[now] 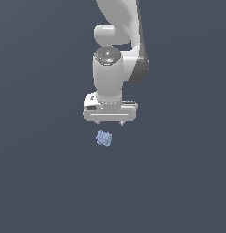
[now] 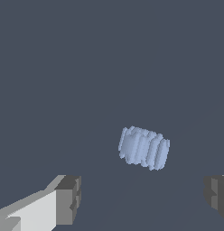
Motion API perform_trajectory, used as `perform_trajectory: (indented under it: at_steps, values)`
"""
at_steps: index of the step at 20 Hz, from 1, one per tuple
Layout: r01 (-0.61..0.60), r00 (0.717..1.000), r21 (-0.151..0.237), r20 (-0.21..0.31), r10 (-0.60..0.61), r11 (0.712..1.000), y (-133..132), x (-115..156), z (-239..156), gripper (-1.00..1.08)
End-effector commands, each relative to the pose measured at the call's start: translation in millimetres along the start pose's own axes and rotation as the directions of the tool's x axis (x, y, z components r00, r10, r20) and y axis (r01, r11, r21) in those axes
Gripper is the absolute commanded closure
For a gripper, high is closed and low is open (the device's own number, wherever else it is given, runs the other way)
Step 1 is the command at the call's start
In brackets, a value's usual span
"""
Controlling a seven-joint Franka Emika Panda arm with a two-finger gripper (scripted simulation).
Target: Pick up the object and move it to a goal position.
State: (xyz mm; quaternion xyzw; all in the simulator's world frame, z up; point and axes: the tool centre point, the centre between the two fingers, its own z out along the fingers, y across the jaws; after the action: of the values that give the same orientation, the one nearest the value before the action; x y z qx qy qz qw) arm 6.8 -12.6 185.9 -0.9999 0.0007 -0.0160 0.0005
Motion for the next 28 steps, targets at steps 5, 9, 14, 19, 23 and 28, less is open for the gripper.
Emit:
perform_trajectory:
  at_steps: [5,9,14,19,23,28]
  values:
    - [0.003,1.000,0.000,0.000,-0.003,1.000,3.1,-0.8,-0.2,-0.92]
    - [0.007,1.000,0.001,0.000,-0.007,1.000,11.2,-2.9,-0.9,-0.92]
    - [0.000,1.000,0.003,0.000,0.000,1.000,15.3,-4.1,-1.9,-0.92]
    - [0.013,1.000,0.002,0.001,-0.013,1.000,14.7,-3.9,-0.9,-0.92]
    - [0.045,0.999,0.001,0.002,-0.045,0.999,15.6,-3.9,1.3,-0.92]
    - [0.115,0.993,-0.001,0.004,-0.115,0.993,17.0,-3.9,6.1,-0.92]
